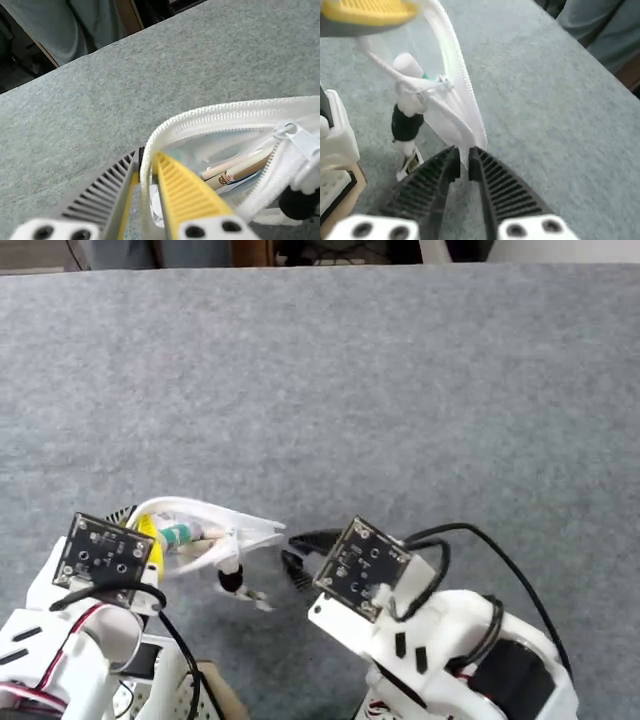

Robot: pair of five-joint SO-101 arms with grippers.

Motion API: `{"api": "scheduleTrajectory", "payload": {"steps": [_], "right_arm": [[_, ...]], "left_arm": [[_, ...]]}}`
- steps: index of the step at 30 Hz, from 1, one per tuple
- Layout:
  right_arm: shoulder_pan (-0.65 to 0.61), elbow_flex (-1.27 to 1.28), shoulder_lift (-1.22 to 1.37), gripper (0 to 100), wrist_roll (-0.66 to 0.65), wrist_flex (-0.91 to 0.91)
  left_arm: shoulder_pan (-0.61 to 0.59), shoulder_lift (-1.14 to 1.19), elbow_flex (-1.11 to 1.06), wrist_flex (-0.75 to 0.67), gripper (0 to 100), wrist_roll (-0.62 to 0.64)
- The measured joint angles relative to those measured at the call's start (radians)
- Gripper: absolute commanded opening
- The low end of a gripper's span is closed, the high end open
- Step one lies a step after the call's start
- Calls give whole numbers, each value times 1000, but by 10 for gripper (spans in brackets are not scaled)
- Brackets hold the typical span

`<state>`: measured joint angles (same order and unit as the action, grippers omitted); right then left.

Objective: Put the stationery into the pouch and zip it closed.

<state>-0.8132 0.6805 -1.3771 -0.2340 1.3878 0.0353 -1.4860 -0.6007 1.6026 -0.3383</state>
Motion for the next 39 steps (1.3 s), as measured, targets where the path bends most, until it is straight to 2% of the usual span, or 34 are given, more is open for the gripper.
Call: {"api": "scheduleTrajectory", "payload": {"steps": [2, 9, 12, 17, 21, 26, 32, 39], "right_arm": [[2, -43, 0, 220, 0, 0], [2, -109, 0, 165, 0, 141], [0, -61, 0, 166, 26, 127], [-2, 166, 0, 163, 133, -86], [-2, 322, 9, 163, 152, -325], [-86, 331, 9, 163, 209, -427], [-146, 311, 9, 163, 249, -420], [-149, 172, 8, 163, 250, -218]], "left_arm": [[0, 0, -3, -12, 28, 34], [0, 0, -74, -135, 28, 207], [0, 0, -95, -176, 28, 252], [0, 2, -100, -189, 28, 265], [0, 2, -100, -189, 28, 265], [-2, -31, -103, -189, 28, 269], [-2, -41, -104, -187, 28, 270], [-2, -41, -104, -187, 28, 270]]}}
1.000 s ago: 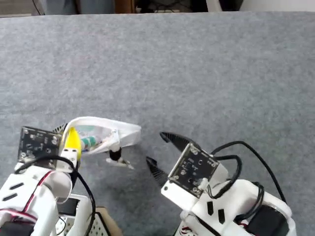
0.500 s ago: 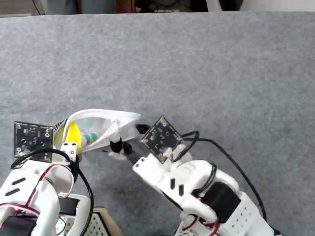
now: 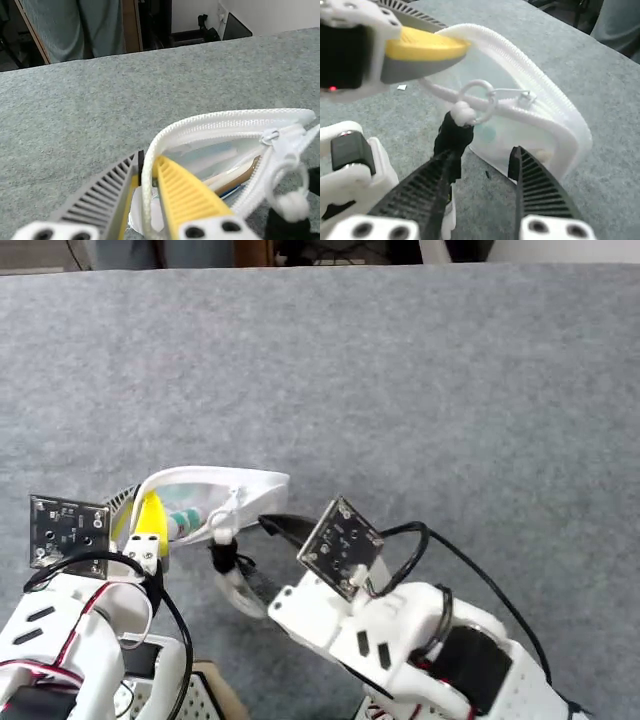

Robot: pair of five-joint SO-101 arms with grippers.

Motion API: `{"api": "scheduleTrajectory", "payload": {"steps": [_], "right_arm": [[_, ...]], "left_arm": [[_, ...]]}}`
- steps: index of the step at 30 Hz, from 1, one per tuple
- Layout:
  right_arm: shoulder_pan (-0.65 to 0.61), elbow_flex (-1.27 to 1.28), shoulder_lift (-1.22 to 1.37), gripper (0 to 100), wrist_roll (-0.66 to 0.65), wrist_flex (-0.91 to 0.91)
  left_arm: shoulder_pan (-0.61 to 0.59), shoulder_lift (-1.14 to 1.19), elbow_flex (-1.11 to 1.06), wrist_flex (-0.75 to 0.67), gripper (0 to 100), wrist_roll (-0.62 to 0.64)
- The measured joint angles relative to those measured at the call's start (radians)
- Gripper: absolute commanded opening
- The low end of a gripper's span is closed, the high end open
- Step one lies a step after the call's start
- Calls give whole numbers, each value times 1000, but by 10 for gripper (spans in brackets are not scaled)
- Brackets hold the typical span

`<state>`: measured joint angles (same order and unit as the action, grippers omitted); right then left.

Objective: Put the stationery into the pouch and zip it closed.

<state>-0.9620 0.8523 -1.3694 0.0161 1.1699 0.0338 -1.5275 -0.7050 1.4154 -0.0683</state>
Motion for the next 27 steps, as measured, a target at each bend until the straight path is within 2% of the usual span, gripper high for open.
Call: {"api": "scheduleTrajectory", "payload": {"steps": [5, 11, 20, 27], "right_arm": [[0, -63, -6, 163, 0, 121], [0, -92, -6, 163, 0, 157], [-35, -15, -6, 163, 3, -34], [-100, 12, -2, 163, 60, -66]], "left_arm": [[0, 0, 0, 0, 28, 0], [0, 0, 0, 0, 28, 0], [0, 0, 0, 0, 28, 0], [0, 0, 0, 0, 28, 0]]}}
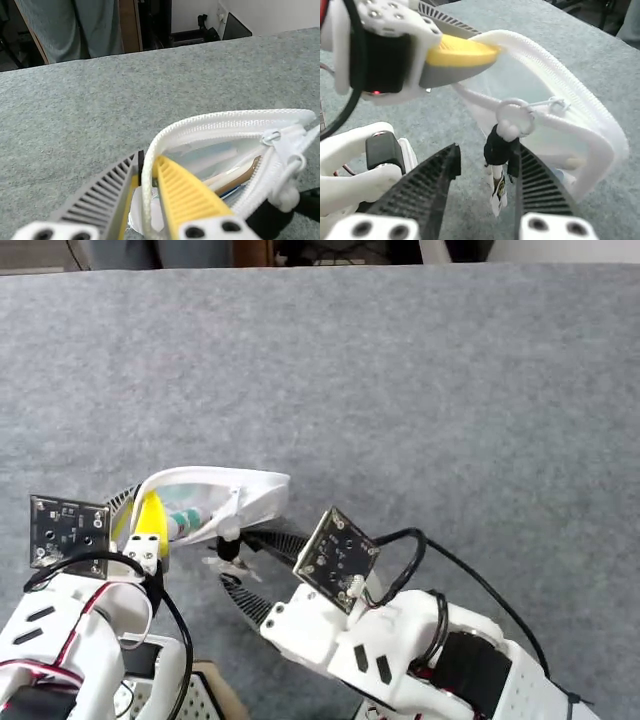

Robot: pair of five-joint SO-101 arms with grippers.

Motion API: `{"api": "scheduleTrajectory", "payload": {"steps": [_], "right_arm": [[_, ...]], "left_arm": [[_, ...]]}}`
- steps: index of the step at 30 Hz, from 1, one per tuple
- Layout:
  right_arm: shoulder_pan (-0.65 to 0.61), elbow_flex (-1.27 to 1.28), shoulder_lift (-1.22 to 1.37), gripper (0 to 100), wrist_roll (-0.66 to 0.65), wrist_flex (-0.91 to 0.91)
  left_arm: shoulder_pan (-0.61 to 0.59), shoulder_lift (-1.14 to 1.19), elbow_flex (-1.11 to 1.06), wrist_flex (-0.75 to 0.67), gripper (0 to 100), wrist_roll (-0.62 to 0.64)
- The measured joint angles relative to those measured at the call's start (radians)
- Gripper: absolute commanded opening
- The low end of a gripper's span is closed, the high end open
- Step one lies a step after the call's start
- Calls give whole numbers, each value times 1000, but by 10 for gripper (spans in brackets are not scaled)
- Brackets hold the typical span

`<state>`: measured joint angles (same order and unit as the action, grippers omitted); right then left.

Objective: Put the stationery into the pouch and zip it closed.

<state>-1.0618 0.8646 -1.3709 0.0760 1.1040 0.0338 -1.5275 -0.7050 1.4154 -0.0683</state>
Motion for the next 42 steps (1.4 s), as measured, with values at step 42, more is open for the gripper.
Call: {"api": "scheduleTrajectory", "payload": {"steps": [42], "right_arm": [[110, 143, 3, 163, -129, -181]], "left_arm": [[2, 0, 0, 0, 28, 0]]}}
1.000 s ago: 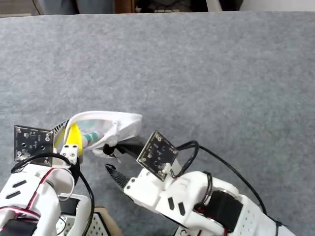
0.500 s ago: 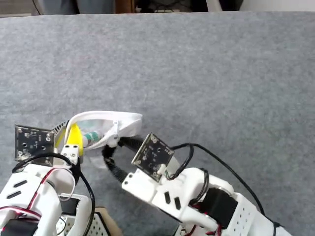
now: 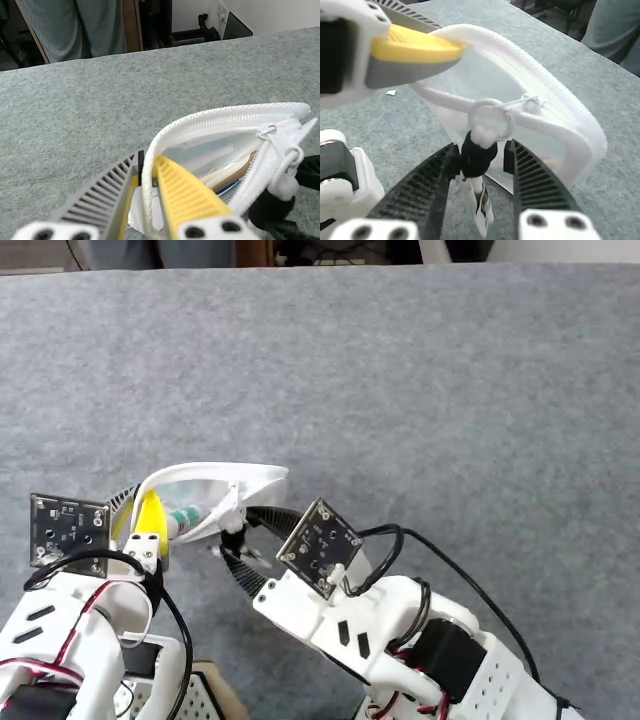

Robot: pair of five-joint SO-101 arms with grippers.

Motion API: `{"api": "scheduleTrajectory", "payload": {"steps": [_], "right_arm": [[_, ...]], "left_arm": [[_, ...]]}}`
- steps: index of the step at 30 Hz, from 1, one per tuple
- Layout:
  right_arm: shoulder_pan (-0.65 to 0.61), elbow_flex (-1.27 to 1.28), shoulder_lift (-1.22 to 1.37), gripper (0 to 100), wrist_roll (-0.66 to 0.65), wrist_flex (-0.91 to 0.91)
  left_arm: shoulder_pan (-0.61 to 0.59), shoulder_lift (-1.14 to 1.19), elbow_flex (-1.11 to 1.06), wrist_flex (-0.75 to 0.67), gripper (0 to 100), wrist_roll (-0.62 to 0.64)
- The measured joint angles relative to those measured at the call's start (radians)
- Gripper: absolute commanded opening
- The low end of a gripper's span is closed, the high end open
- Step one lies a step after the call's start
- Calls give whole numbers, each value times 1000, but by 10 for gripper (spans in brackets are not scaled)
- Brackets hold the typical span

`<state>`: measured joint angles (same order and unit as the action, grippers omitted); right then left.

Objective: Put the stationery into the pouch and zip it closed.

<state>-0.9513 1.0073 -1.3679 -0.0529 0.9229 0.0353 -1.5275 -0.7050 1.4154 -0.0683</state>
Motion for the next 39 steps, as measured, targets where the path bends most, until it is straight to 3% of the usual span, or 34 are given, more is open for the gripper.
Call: {"api": "scheduleTrajectory", "payload": {"steps": [10, 15, 30, 39], "right_arm": [[0, 0, 0, 154, 0, 0], [8, 2, 0, 11, 0, -18], [8, 38, -8, 11, 0, -101], [12, -6, 0, 11, -176, -35]], "left_arm": [[0, 0, 0, 0, 28, 0], [0, 0, 0, 0, 28, 0], [0, 0, 0, 0, 28, 0], [0, 0, 0, 0, 29, 0]]}}
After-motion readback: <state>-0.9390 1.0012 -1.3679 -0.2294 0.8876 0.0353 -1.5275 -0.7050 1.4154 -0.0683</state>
